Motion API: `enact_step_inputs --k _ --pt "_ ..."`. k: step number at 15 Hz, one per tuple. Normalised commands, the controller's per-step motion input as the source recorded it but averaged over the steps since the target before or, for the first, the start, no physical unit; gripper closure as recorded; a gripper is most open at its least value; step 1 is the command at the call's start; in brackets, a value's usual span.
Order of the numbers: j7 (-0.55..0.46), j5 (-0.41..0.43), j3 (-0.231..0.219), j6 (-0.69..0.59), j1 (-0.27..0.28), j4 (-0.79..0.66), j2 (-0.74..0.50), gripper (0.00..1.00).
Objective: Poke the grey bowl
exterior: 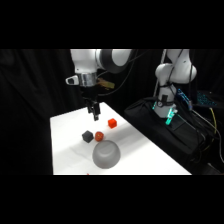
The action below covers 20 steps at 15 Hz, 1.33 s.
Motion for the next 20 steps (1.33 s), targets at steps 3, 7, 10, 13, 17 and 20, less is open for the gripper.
enact_step_inputs --k 3,7,10,13,17,20 --pt "0.02 0.009 0.036 0.00 -0.012 0.01 0.01 0.00" --pt "0.03 0.028 0.075 0.01 0.040 0.05 0.04 0.00" --pt "0.03 0.052 0.073 0.00 0.060 0.14 0.11 0.00" --pt "-0.02 0.065 0.051 0.08 0.033 0.20 0.17 0.27" --pt "-0.09 0.104 0.041 0.19 -0.006 0.18 0.18 0.51" --pt "-0.07 0.094 0.052 0.14 0.007 0.12 0.12 0.89"
